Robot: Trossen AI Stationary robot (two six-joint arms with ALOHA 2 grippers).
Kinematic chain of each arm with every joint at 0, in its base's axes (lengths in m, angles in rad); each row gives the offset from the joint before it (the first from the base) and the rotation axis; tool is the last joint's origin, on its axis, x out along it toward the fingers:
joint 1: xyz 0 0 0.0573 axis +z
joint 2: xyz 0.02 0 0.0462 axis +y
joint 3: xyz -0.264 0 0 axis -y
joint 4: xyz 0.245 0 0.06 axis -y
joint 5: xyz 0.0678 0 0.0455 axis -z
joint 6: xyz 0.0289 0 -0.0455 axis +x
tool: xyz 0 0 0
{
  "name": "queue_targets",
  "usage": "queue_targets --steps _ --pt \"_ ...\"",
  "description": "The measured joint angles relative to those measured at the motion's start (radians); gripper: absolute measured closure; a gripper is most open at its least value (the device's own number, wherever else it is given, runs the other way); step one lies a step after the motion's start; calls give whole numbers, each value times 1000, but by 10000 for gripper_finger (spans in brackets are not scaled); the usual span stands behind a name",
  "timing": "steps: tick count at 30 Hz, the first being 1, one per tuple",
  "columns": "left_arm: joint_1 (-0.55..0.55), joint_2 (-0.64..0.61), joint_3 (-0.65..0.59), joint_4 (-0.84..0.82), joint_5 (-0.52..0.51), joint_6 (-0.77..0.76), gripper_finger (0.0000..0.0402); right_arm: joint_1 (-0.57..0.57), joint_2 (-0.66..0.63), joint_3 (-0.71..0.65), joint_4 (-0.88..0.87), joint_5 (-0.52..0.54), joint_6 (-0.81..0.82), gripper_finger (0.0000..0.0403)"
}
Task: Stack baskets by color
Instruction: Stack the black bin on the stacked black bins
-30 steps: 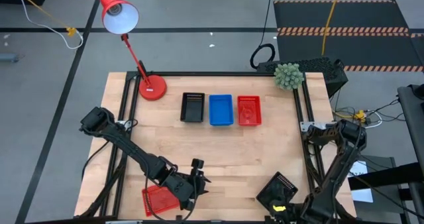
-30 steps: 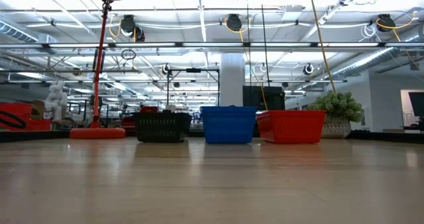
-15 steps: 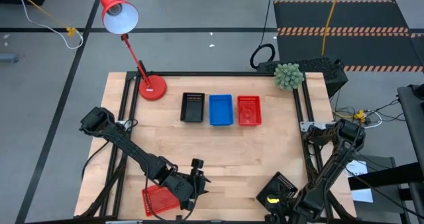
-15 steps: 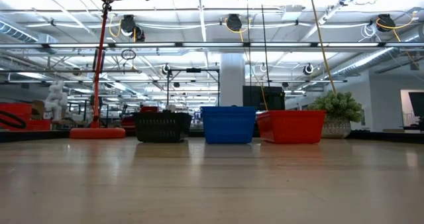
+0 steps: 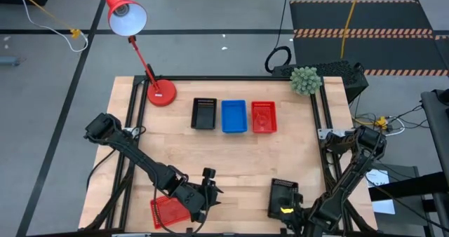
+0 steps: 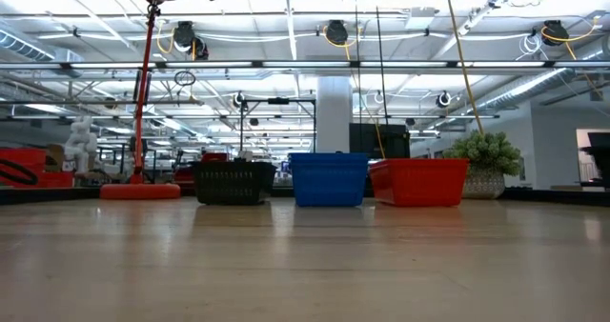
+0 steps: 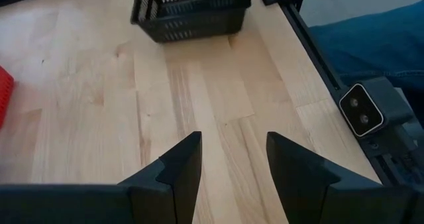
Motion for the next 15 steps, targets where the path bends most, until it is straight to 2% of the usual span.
queue_targets --steps 4,11,15 --pt "0 0 0 3 0 -3 229 -1 0 0 23 8 -57 394" --pt "0 0 0 140 -27 7 229 -59 0 0 32 9 -127 391" --pt "0 14 1 262 -54 75 229 -116 0 0 49 9 -200 395"
